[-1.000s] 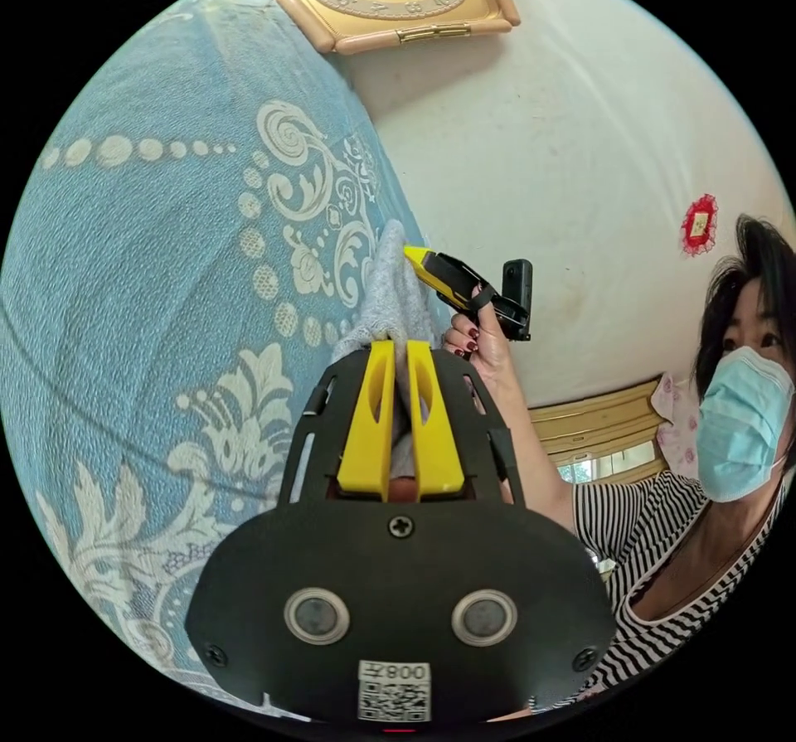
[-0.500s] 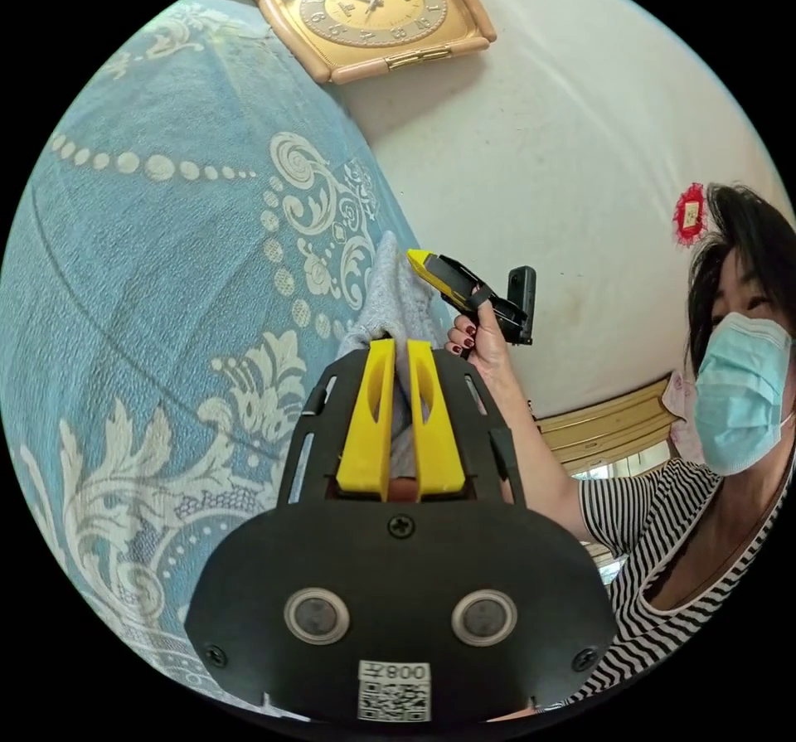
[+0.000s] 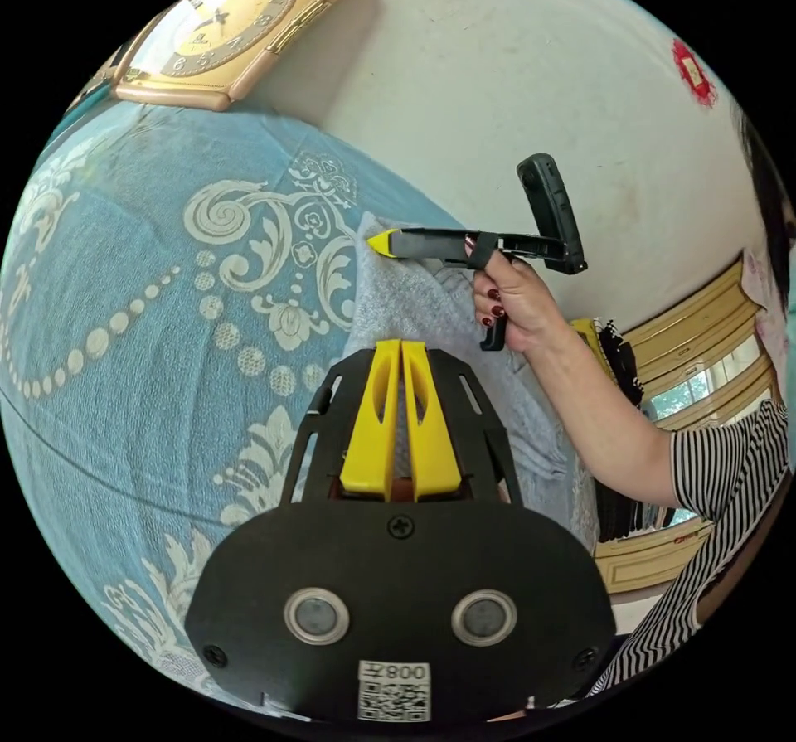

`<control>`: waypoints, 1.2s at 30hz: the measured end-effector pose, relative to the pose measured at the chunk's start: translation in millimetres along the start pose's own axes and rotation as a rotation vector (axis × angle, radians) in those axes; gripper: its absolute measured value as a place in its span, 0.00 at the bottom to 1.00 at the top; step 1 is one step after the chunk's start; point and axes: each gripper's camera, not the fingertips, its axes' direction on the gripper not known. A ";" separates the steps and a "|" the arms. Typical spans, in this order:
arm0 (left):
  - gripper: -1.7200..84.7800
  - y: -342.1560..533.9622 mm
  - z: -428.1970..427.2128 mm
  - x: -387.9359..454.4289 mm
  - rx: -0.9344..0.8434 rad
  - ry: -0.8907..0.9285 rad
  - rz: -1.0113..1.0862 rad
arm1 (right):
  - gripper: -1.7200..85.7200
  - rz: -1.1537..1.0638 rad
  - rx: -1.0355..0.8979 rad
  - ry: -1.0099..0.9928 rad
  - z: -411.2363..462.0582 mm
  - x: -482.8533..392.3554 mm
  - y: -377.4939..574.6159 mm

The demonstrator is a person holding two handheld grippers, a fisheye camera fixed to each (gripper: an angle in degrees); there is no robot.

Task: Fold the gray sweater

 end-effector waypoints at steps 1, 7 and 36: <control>0.02 2.9 0.4 -1.4 0.003 0.011 -0.008 | 0.02 -0.001 0.007 -0.002 -4.1 -3.0 1.5; 0.02 21.7 -6.2 7.5 0.048 0.013 0.020 | 0.02 -0.010 0.111 0.018 -56.3 -28.6 36.6; 0.02 157.8 16.9 -4.4 -0.160 0.101 0.133 | 0.02 0.366 0.290 -0.143 -205.7 -139.9 364.7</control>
